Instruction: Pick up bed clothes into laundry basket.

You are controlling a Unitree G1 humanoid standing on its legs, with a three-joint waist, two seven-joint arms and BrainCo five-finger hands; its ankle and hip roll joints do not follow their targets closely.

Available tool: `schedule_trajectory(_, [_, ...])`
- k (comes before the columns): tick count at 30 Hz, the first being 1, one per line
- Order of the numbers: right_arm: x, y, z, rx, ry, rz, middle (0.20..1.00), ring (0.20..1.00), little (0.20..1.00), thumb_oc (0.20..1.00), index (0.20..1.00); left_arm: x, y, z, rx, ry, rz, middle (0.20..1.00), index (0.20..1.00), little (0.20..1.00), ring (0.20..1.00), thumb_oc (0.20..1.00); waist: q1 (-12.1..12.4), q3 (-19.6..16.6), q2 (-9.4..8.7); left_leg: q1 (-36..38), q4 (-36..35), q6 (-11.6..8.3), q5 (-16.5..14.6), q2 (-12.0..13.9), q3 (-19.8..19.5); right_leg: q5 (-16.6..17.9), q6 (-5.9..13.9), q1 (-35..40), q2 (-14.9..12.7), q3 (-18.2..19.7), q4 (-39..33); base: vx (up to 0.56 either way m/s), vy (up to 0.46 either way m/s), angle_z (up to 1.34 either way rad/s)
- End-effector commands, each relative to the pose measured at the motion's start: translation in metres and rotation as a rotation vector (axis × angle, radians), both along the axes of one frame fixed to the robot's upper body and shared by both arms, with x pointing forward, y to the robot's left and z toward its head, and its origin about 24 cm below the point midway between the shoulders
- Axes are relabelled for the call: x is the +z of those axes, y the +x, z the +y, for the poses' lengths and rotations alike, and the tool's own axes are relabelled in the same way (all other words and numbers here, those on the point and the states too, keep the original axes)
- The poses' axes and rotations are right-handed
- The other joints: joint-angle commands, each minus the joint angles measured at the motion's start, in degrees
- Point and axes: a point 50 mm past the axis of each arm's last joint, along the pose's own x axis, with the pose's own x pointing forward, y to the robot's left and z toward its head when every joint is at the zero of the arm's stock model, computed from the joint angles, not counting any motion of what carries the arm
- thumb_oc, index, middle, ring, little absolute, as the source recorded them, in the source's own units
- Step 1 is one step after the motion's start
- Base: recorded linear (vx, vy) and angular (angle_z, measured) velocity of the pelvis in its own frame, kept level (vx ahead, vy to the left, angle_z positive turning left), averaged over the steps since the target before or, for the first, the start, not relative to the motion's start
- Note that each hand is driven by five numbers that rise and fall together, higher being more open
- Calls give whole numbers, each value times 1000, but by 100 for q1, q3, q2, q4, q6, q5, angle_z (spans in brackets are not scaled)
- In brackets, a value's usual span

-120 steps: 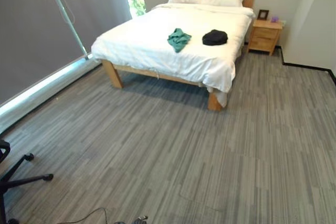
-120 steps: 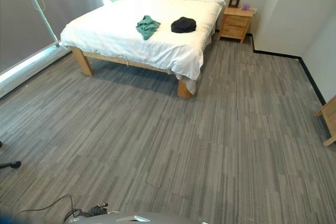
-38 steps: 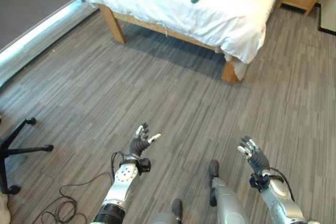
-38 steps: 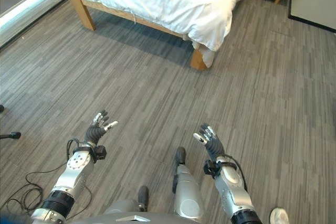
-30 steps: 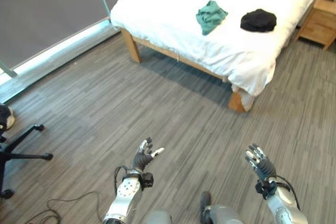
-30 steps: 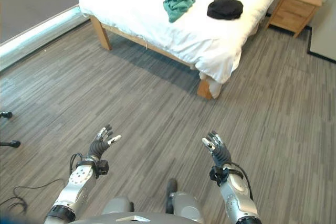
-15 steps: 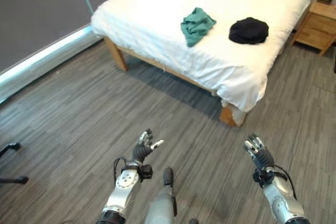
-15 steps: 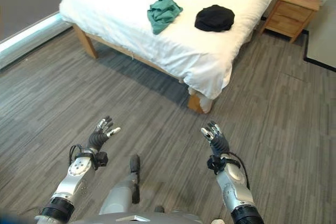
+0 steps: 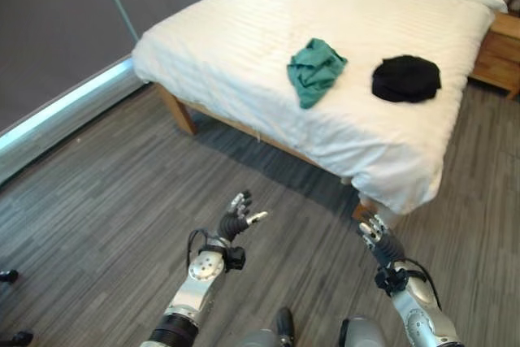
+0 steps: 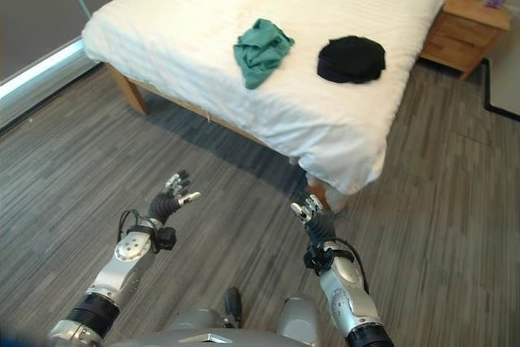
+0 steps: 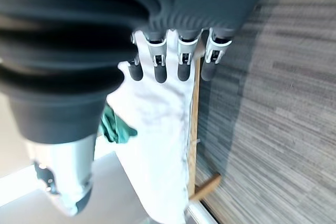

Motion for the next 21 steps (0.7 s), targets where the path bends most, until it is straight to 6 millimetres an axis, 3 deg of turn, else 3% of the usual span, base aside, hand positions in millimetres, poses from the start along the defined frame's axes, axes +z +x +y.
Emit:
schedule_trajectory(1, [17, 9, -17, -73, -31, -98, 1000, 1000, 1000, 1000, 1000, 15, 3, -1, -17, 12, -89, 1000, 1000, 1000, 1000, 1000, -85, 57, -198, 14, 119, -641, -83, 472, -40, 1635, 62, 494, 250, -111, -2182, 220, -75, 20])
schedule_trajectory(2, [17, 9, -17, -73, -31, -98, 1000, 1000, 1000, 1000, 1000, 15, 3, -1, -17, 12, -89, 1000, 1000, 1000, 1000, 1000, -89, 66, -186, 34, 113, -646, -89, 486, -47, 1644, 61, 531, 266, -126, -2215, 309, -135, 9])
schedule_trajectory(3, [16, 9, -18, -81, -35, -94, 1000, 1000, 1000, 1000, 1000, 15, 4, -1, -26, 28, -92, 1000, 1000, 1000, 1000, 1000, -82, 22, -259, 217, 52, -734, -194, 495, -43, 1821, 150, 524, 253, -371, -2770, 291, -149, 14])
schedule_trajectory(4, [16, 9, -18, -80, -37, -94, 1000, 1000, 1000, 1000, 1000, 15, 4, -2, -34, 35, -91, 1000, 1000, 1000, 1000, 1000, -91, 24, -269, 291, 77, -763, -253, 526, -35, 1889, 165, 585, 242, -524, -2886, 382, -214, 4])
schedule_trajectory(7, [17, 8, -18, -66, -50, -95, 1000, 1000, 1000, 1000, 1000, 13, 2, -2, -41, 38, -86, 1000, 1000, 1000, 1000, 1000, -46, -48, -310, 379, 146, -819, -350, 565, -20, 1880, 130, 789, 270, -633, -3016, 223, -155, 1])
schedule_trajectory(10, [20, 12, -19, -73, -36, -111, 1000, 1000, 1000, 1000, 1000, 11, 0, 0, -9, 17, -74, 1000, 1000, 1000, 1000, 1000, -7, -195, -328, 370, 424, -965, -391, 777, 26, 1734, -16, 1012, 466, -651, -2973, 198, -189, -9])
schedule_trajectory(11, [22, 13, -25, -95, -35, -121, 1000, 1000, 1000, 1000, 1000, 8, -2, 2, 12, -12, -62, 1000, 1000, 1000, 1000, 1000, -6, -197, -333, 125, 1309, -1110, -219, 1115, 5, 1541, -213, 1206, 668, -627, -2999, 238, -357, -10])
schedule_trajectory(12, [23, 14, -30, -118, -45, -122, 1000, 1000, 1000, 1000, 1000, 8, 0, 1, 15, -16, -59, 1000, 1000, 1000, 1000, 1000, 10, -148, -358, -93, 1803, -1194, 54, 1279, 24, 1479, -304, 1321, 713, -699, -3010, 235, -491, -2])
schedule_trajectory(13, [26, 15, -39, -179, -39, -132, 1000, 1000, 1000, 1000, 1000, 13, 6, -3, 13, -36, -76, 1000, 1000, 1000, 1000, 1000, 35, 40, -375, -603, 3152, -1293, 438, 1513, -135, 1283, -590, 1575, 889, -794, -3033, 103, -308, -4])
schedule_trajectory(15, [26, 15, -41, -189, -29, -130, 1000, 1000, 1000, 1000, 1000, 15, 8, -5, 11, -46, -86, 1000, 1000, 1000, 1000, 1000, 61, 85, -407, -804, 3445, -1240, 473, 1420, -293, 1221, -643, 1651, 904, -782, -3061, 97, -149, -3])
schedule_trajectory(18, [26, 13, -47, -188, -59, -121, 1000, 1000, 1000, 1000, 1000, 19, 10, -8, 0, -45, -101, 1000, 1000, 1000, 1000, 1000, 82, 118, -426, -1175, 3407, -1184, 432, 1340, -400, 1152, -607, 1814, 897, -657, -3213, 157, -27, -19])
schedule_trajectory(19, [26, 9, -51, -198, -67, -116, 1000, 1000, 1000, 1000, 1000, 21, 12, -8, -2, -51, -108, 1000, 1000, 1000, 1000, 1000, 61, 103, -441, -1448, 2934, -1210, 422, 1446, -256, 1109, -541, 1936, 841, -600, -3298, 209, 51, -7])
schedule_trajectory(21, [23, 3, -55, -210, -62, -104, 1000, 1000, 1000, 1000, 1000, 18, 13, -11, -12, -61, -97, 1000, 1000, 1000, 1000, 1000, 98, 53, -386, -1405, 1993, -1220, 372, 1384, -200, 1042, -455, 2028, 830, -484, -3342, 244, 112, -15])
